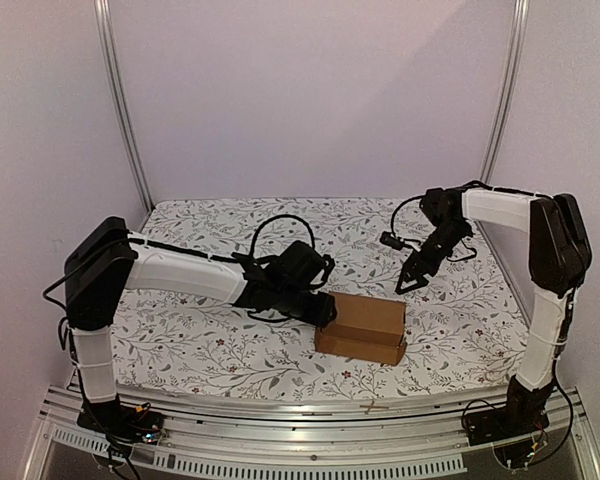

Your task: Fold the paper box

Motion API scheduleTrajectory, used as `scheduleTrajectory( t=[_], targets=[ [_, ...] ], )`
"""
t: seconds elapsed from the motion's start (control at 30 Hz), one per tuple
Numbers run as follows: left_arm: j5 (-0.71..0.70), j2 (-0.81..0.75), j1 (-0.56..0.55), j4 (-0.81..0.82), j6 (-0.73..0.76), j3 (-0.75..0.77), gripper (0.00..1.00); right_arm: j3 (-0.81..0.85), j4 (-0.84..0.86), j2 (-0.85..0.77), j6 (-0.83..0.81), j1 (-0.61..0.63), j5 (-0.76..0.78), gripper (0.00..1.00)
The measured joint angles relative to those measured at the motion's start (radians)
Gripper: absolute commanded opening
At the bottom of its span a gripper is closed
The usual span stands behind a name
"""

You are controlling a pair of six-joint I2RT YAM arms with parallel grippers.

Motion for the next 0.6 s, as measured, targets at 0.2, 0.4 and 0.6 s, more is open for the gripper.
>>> scheduleTrajectory(
  t=[0.2, 0.4, 0.6],
  targets=[
    [0.027, 0.017, 0.018, -0.007, 0.017, 0.023, 0.45, -0.067, -0.025, 0.0, -0.015, 0.038, -0.01, 0.75],
    [0.02, 0.017, 0.089, -0.005, 0.104, 0.023, 0.45, -0.151, -0.064, -0.012, -0.041, 0.063, -0.054, 0.75],
    [0.023, 0.017, 0.176, 0.01, 0.214, 0.023, 0.45, -0.182, -0.107, -0.045, -0.076, 0.17, -0.137, 0.77]
  ],
)
